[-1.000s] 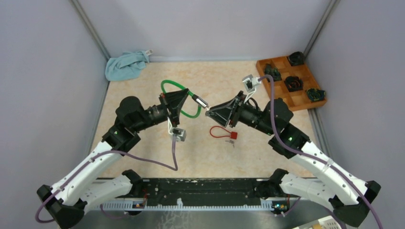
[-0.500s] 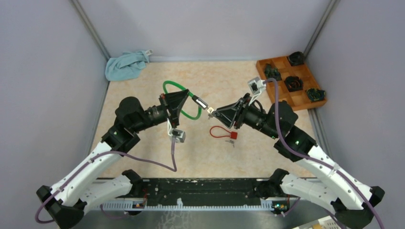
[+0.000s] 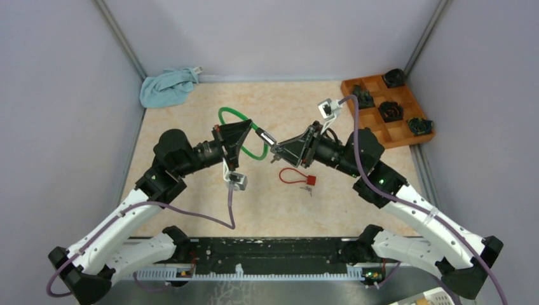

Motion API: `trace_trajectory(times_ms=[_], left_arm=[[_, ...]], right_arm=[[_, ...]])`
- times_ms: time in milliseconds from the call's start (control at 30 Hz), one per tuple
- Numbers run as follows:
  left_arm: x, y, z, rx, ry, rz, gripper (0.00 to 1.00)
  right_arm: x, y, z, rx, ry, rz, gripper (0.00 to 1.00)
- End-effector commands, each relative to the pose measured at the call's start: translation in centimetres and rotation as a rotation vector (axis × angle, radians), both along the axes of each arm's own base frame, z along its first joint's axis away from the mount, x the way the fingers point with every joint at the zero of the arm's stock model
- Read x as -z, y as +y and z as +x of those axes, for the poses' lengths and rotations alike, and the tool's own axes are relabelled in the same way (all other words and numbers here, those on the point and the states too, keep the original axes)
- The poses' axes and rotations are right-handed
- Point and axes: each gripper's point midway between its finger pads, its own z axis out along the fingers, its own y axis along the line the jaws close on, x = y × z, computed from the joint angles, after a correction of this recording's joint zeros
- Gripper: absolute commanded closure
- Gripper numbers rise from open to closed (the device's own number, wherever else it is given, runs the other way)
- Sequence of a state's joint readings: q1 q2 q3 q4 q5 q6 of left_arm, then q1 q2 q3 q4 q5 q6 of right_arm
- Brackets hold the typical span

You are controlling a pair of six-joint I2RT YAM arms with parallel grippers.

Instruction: Unlock with the key

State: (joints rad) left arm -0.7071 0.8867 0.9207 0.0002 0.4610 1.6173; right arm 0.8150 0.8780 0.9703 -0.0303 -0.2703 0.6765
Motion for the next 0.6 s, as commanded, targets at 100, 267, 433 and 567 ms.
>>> trace_trajectory(times_ms=[100,267,433,567], left_arm=[[-2.6,0.4,-1.0,0.011,-0.090,-0.048,1.00],[-2.5,0.4,-1.0,0.011,-0.089,-0.047,1.00],[-2.6,0.3,-1.0,0.014,-0.090,-0.047,1.00],[-2.5,0.3,-1.0,0.017,-0.089,-0.045,1.00]], right_arm=[[-1.3,-1.0,-0.8,-0.004,-0.021,0.068,0.60],[-1.0,-1.5,-1.1,-0.001,-0.009,0.078,0.62],[-1.4,-1.7,-1.1,0.002,-0.012,0.093,0.73],[-1.7,-1.5,-0.8,0.007,-0.008,0.111,0.82]])
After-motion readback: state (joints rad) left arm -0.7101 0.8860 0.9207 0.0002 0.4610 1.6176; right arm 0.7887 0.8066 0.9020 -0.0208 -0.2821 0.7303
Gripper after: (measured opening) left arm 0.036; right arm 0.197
